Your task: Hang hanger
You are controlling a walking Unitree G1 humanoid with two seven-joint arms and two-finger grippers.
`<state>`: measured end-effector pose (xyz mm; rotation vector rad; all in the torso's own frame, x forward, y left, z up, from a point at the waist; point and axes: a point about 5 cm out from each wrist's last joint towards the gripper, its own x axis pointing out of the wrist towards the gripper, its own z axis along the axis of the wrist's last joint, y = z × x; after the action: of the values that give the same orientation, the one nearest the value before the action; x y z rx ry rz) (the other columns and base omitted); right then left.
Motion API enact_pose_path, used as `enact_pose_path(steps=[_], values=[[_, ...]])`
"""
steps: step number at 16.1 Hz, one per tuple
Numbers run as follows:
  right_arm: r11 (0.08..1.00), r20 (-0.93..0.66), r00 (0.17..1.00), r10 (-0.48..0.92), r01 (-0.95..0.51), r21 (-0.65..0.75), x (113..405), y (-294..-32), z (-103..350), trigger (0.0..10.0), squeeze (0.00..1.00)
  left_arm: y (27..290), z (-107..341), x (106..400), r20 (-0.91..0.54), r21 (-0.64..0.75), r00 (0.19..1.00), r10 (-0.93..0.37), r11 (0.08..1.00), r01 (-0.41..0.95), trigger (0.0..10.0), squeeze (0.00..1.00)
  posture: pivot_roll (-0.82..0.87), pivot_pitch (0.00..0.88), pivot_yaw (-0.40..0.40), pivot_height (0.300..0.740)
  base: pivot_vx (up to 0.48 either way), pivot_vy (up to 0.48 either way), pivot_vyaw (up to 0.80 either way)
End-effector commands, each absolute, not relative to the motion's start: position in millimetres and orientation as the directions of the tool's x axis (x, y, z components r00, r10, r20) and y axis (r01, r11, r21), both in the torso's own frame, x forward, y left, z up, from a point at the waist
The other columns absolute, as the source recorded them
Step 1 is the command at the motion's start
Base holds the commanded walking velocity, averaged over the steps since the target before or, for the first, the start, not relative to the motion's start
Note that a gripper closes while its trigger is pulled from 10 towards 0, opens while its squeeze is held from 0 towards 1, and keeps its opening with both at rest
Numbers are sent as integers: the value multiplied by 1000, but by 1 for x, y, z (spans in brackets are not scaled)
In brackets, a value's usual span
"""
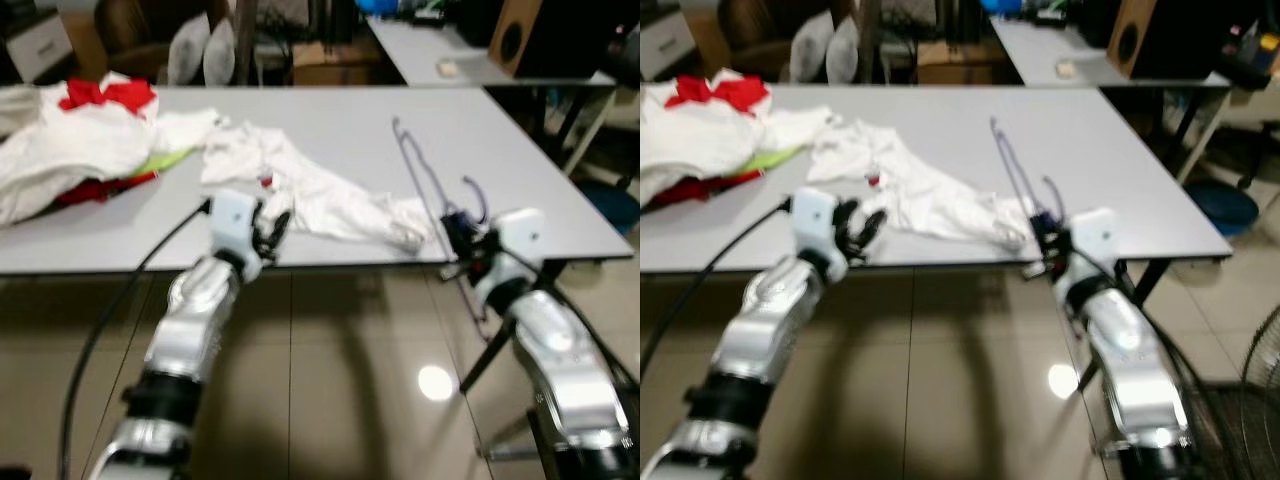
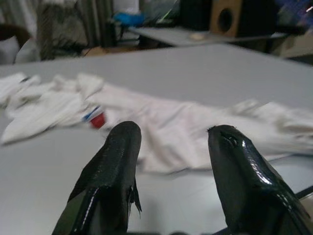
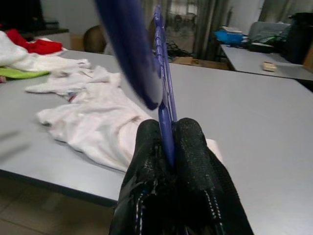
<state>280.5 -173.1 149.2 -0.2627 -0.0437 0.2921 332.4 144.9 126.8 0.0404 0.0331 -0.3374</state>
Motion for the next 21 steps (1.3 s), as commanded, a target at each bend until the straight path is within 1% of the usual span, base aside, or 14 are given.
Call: enact_pose_path(steps=[1,3,6,8,9,12,15,17,19,20,21], values=[[925,10,962,274,-261,-277,277,-178,151,10000,0,136,128,332,-24,5,931,-364,931,364,10000,0,-186,0,33,740,289,0,0],[937,0,967,256,-248,-248,269,-182,148,10000,0,126,125,335,-37,12,915,-402,915,403,10000,0,-203,0,50,740,291,0,0],[939,-22,972,236,-234,-252,261,-186,143,10000,0,119,126,337,-26,-19,902,-431,902,430,10000,0,-224,0,68,740,289,0,-731],[940,-25,975,221,-220,-261,258,-189,142,10000,0,118,124,341,-42,11,896,-442,897,442,10000,0,-232,0,75,740,291,0,-653],[941,-25,975,219,-218,-260,258,-189,142,10000,0,119,123,342,-44,14,897,-440,897,441,10000,0,-232,0,75,740,292,0,0],[937,-25,974,226,-224,-268,255,-188,142,10000,0,130,127,351,-56,64,909,-412,907,416,10000,0,-236,0,88,740,287,0,0],[934,-22,968,250,-248,-256,248,-182,142,10000,0,154,131,361,-71,113,935,-348,928,355,10000,0,-250,0,111,740,287,0,0],[929,-31,964,264,-263,-262,244,-179,140,10000,0,160,131,363,-80,133,938,-338,929,346,10000,0,-255,0,115,740,289,0,0],[928,-40,963,268,-269,-256,240,-178,138,10000,0,166,126,369,-164,144,920,-356,914,380,10000,0,-258,0,122,740,0,0,0],[929,-42,962,269,-271,-253,239,-177,138,10000,0,168,125,372,-207,150,897,-391,893,424,10000,816,-261,0,127,740,0,0,0],[928,-42,962,271,-273,-253,239,-177,139,10000,0,168,126,374,-228,137,873,-430,874,466,10000,1000,-262,0,129,740,0,0,0]])
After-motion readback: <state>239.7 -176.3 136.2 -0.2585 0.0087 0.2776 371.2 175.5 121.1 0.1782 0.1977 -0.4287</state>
